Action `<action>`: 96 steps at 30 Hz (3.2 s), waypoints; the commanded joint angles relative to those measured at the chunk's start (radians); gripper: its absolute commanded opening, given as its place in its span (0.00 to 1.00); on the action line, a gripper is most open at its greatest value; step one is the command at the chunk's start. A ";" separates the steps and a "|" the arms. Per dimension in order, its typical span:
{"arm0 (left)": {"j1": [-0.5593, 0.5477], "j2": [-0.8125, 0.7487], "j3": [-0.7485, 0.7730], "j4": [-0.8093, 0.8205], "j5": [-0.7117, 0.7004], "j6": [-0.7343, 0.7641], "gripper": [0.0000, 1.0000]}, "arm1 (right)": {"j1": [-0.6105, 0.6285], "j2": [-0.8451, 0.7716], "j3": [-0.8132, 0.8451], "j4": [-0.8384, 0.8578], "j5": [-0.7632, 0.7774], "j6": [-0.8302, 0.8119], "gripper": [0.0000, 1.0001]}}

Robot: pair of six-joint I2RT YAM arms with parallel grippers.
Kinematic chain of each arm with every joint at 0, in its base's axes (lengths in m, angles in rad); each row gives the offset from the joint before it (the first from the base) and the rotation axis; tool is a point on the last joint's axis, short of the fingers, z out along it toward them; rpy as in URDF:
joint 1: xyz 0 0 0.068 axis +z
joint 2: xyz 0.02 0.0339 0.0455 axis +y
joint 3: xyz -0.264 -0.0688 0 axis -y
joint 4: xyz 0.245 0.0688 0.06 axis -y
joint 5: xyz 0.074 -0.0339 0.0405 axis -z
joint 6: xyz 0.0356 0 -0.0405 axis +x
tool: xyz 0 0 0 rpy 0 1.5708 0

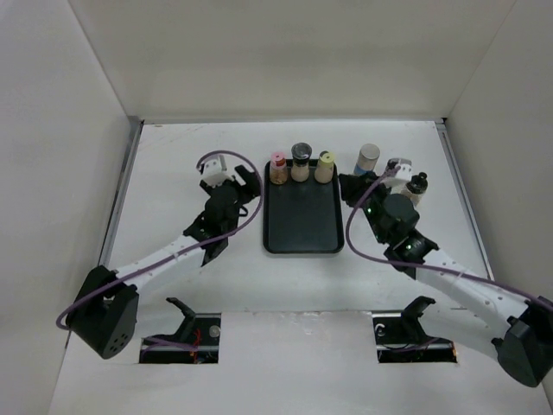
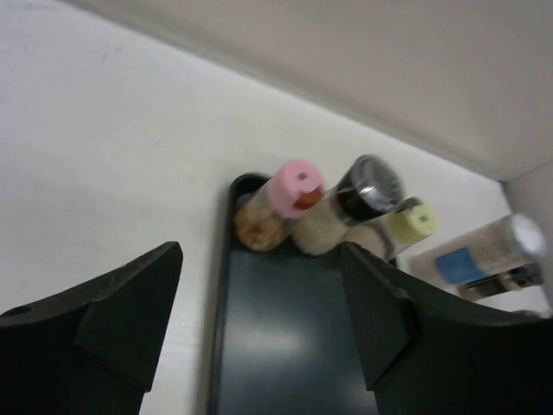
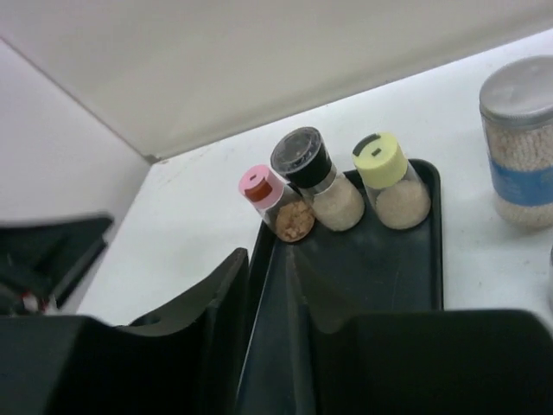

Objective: Organize the condiment bottles

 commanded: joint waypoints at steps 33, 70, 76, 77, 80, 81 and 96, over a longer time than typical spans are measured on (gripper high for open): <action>0.128 -0.060 -0.450 0.241 0.220 -0.292 0.79 | -0.386 0.805 0.831 -0.602 0.024 -0.257 0.88; 0.167 -0.094 -0.471 0.245 0.211 -0.295 0.79 | 0.047 0.489 0.685 -0.377 0.060 -0.282 0.52; 0.176 -0.103 -0.477 0.244 0.214 -0.297 0.79 | 0.061 0.635 0.691 -0.249 0.051 -0.286 0.52; 0.176 -0.103 -0.477 0.242 0.216 -0.297 0.79 | 0.061 0.649 0.694 -0.243 0.051 -0.288 0.52; 0.168 -0.100 -0.476 0.245 0.217 -0.298 0.79 | 0.056 0.700 0.703 -0.225 0.051 -0.282 0.53; 0.168 -0.094 -0.473 0.245 0.217 -0.298 0.79 | 0.056 0.712 0.706 -0.223 0.053 -0.282 0.53; 0.173 -0.074 -0.466 0.245 0.234 -0.300 0.79 | 0.033 0.835 0.766 -0.215 0.102 -0.321 0.54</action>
